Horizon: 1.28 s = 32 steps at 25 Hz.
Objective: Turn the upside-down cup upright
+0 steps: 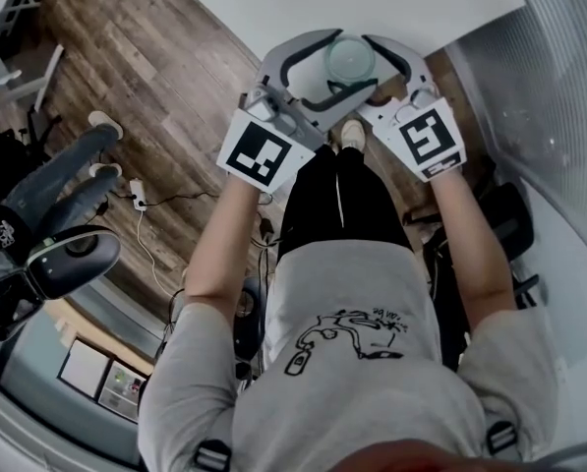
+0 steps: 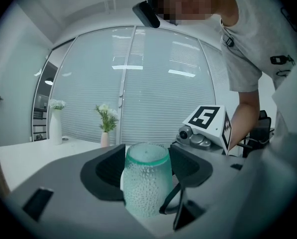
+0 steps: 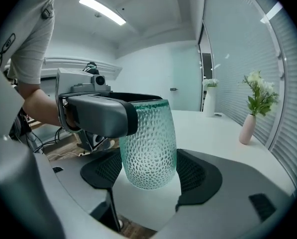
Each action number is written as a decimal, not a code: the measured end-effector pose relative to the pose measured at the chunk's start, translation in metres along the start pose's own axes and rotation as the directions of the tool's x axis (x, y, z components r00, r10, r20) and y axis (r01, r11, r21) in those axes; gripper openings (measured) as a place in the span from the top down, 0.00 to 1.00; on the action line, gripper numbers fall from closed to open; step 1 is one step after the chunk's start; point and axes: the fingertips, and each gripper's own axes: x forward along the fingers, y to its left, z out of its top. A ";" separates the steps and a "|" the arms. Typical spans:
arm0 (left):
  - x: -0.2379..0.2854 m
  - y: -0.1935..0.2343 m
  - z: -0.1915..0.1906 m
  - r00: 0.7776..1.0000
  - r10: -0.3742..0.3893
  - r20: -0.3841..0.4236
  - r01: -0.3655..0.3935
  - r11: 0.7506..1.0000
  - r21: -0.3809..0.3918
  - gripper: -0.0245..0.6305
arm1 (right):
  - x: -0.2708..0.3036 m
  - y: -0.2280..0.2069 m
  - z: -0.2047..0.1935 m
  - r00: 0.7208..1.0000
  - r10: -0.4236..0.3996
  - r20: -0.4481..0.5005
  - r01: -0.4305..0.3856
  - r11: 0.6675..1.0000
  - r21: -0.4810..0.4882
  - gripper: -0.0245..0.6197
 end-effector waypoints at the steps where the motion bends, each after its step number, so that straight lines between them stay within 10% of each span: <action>1: 0.000 0.003 -0.005 1.000 0.000 0.001 0.000 1.000 -0.004 0.53 | 0.005 -0.001 -0.003 1.000 -0.002 -0.005 0.002 1.000 0.004 0.40; 32: 0.009 0.001 -0.069 0.999 0.028 -0.037 -0.027 1.000 0.016 0.53 | 0.035 -0.001 -0.062 0.996 0.021 -0.081 -0.021 1.000 -0.003 0.41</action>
